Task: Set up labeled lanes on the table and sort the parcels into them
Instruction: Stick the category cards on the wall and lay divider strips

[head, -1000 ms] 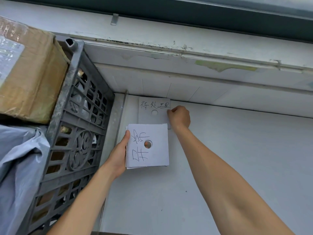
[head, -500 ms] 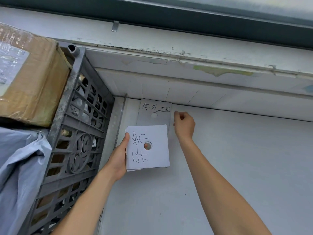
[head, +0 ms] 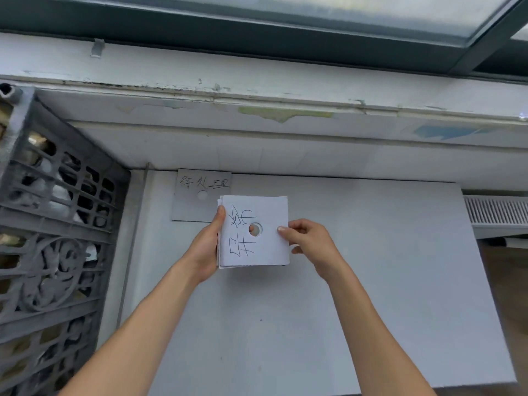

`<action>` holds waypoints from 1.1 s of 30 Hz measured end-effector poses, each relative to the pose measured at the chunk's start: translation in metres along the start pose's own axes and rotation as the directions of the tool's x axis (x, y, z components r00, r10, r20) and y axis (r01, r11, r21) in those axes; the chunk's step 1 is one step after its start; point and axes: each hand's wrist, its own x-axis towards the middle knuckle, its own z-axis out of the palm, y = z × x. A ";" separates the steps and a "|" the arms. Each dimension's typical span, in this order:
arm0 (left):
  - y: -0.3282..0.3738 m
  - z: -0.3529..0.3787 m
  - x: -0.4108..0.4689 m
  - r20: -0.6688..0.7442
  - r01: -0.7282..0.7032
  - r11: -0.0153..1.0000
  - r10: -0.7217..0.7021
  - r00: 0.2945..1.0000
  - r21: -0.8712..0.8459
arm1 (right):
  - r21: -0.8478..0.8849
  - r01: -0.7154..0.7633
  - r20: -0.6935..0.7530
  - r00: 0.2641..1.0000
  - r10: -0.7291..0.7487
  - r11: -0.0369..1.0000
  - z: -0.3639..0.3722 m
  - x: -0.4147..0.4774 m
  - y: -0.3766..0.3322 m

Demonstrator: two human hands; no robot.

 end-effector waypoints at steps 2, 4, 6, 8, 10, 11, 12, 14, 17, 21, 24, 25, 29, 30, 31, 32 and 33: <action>-0.004 0.011 0.004 0.023 -0.001 1.000 0.000 1.000 0.005 | 0.010 -0.015 0.009 1.000 0.015 1.000 -0.017 0.001 0.003; -0.008 0.020 0.008 0.033 -0.008 1.000 0.008 0.999 0.019 | 0.003 -0.020 -0.001 1.000 0.020 1.000 -0.030 0.003 0.006; -0.011 0.028 0.012 0.032 -0.018 0.999 0.017 0.999 0.028 | 0.010 -0.022 -0.014 1.000 0.022 1.000 -0.040 0.004 0.008; -0.013 0.034 0.015 0.033 -0.025 0.999 0.024 0.999 0.028 | 0.038 -0.023 -0.019 1.000 0.023 0.999 -0.047 0.005 0.011; -0.016 0.038 0.018 0.029 -0.033 0.999 0.032 0.999 0.020 | 0.087 -0.030 -0.003 1.000 0.030 0.996 -0.055 0.004 0.014; -0.016 0.040 0.020 0.026 -0.042 0.999 0.041 0.999 0.017 | 0.124 -0.036 0.007 0.999 0.036 0.992 -0.059 0.004 0.015; -0.017 0.042 0.021 0.019 -0.053 0.998 0.053 0.998 0.013 | 0.168 -0.043 0.016 0.999 0.041 0.985 -0.063 0.004 0.016; -0.017 0.045 0.022 -0.009 -0.071 0.997 0.071 0.997 0.010 | 0.269 -0.061 0.041 0.998 0.051 0.961 -0.069 0.004 0.017; -0.018 0.052 0.025 -0.080 -0.072 0.997 0.074 0.994 0.027 | 0.392 -0.097 0.091 0.994 0.066 0.915 -0.073 0.002 0.018; -0.020 0.057 0.030 -0.147 -0.089 0.995 0.095 0.985 0.045 | 0.161 -0.106 0.195 0.978 0.074 0.981 -0.072 -0.002 0.019; -0.019 0.055 0.031 -0.162 -0.088 0.993 0.099 0.982 0.079 | 0.026 -0.086 0.225 0.971 0.078 0.996 -0.077 -0.001 0.019; -0.019 0.054 0.032 -0.164 -0.087 0.992 0.101 0.981 0.091 | 0.030 -0.086 0.232 0.970 0.076 0.996 -0.079 -0.001 0.019; -0.018 0.048 0.032 -0.174 -0.083 0.986 0.107 0.979 0.142 | 0.233 -0.044 0.061 0.998 0.031 0.971 -0.086 0.007 0.020; -0.018 0.046 0.032 -0.172 -0.079 0.984 0.106 0.979 0.158 | 0.237 -0.012 0.019 1.000 0.007 0.972 -0.089 0.010 0.021; -0.018 0.044 0.032 -0.169 -0.073 0.982 0.103 0.980 0.173 | 0.218 0.015 0.000 1.000 -0.015 0.976 -0.090 0.012 0.022; -0.019 0.042 0.032 -0.166 -0.067 0.980 0.099 0.981 0.189 | 0.198 0.033 -0.017 0.999 -0.030 0.980 -0.092 0.015 0.022; -0.018 0.039 0.032 -0.166 -0.058 0.977 0.093 0.982 0.205 | 0.191 0.040 -0.053 0.998 -0.031 0.981 -0.094 0.019 0.023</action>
